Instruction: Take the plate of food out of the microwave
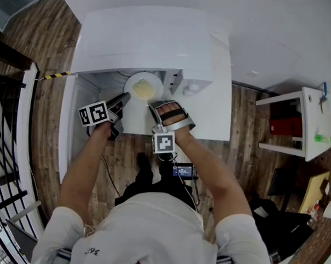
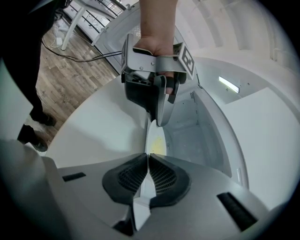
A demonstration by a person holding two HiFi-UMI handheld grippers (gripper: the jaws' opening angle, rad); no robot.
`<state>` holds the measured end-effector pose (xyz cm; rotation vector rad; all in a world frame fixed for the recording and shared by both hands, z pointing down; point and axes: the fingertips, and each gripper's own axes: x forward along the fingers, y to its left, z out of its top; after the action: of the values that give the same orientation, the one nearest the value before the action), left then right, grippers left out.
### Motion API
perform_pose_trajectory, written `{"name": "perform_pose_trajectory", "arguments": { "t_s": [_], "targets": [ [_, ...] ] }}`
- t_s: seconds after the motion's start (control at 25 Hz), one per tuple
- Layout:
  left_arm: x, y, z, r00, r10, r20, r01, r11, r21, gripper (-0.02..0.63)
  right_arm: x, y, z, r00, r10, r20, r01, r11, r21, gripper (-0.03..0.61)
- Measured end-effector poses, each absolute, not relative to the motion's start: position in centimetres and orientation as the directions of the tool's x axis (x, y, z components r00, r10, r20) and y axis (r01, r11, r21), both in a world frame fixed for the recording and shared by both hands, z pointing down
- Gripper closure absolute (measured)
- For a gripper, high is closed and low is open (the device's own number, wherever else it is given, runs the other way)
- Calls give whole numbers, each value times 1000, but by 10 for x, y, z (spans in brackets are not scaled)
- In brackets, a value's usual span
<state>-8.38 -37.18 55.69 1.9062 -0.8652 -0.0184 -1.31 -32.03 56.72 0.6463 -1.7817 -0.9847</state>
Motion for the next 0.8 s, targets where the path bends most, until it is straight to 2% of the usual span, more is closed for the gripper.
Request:
{"name": "perform_pose_trajectory", "arguments": {
  "t_s": [0.8],
  "targets": [
    [-74, -323, 540, 765, -582, 276, -526, -318, 789, 541, -5, -274, 548, -383, -800, 462, -10, 504, 863, 561]
  ]
}}
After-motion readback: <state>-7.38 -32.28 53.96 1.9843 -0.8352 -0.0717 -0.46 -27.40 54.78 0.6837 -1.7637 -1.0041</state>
